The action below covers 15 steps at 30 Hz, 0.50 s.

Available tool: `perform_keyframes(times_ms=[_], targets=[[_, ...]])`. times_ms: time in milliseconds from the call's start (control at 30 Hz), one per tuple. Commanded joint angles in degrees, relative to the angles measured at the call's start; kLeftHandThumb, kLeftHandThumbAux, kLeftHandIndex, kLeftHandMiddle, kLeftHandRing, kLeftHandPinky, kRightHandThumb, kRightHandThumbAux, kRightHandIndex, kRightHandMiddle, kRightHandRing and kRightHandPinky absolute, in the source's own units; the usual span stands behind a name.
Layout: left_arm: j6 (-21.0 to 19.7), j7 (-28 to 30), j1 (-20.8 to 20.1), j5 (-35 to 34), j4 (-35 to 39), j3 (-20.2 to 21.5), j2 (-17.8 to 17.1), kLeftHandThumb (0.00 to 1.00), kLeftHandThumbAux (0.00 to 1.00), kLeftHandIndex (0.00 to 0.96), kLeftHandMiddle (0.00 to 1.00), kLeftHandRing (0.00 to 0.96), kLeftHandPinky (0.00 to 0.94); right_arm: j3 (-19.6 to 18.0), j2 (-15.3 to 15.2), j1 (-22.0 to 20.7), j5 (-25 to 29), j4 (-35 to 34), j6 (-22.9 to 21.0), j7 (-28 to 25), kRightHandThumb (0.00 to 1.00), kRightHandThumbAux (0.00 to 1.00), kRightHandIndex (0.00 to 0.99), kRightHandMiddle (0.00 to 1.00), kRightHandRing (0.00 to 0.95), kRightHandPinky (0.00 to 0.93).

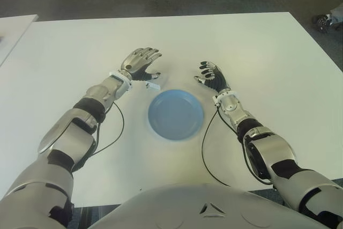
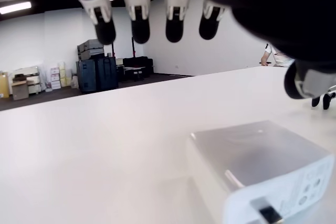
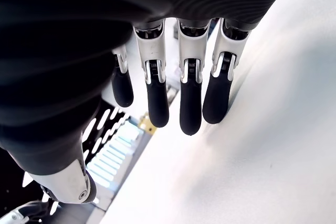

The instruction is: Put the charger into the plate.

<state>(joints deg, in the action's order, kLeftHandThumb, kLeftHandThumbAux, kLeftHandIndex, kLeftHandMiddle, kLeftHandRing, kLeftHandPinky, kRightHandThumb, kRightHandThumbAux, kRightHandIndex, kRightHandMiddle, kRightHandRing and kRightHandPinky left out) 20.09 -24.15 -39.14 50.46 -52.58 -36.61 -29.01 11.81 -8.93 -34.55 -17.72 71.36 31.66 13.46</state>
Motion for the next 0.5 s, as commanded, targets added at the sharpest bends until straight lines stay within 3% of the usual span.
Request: perform_keyframes(times_ms=[33, 167, 500], targets=[[-2.4, 2.7, 1.8, -1.4, 1.7, 1.6, 0.6, 0.098, 0.306, 0.0, 0.0, 0.0, 0.0, 0.7, 1.2, 6.9, -0.9, 4.7, -5.4, -4.4, 0.36, 0.737, 0.199, 0.295, 0.319, 0.326], [-6.7, 4.8, 3.1, -2.4, 3.8, 3.2, 1.4, 0.114, 0.283, 0.0, 0.0, 0.0, 0.0, 0.4, 1.4, 6.8, -0.6, 4.7, -5.4, -4.8, 0.38, 0.739, 0.201, 0.297, 0.329, 0.356], [-22.6, 7.9, 8.5, -4.7, 11.3, 8.0, 6.3, 0.16, 0.226, 0.0, 0.0, 0.0, 0.0, -0.5, 1.7, 6.5, -0.5, 4.8, -5.7, -5.6, 0.427, 0.732, 0.212, 0.308, 0.344, 0.372]])
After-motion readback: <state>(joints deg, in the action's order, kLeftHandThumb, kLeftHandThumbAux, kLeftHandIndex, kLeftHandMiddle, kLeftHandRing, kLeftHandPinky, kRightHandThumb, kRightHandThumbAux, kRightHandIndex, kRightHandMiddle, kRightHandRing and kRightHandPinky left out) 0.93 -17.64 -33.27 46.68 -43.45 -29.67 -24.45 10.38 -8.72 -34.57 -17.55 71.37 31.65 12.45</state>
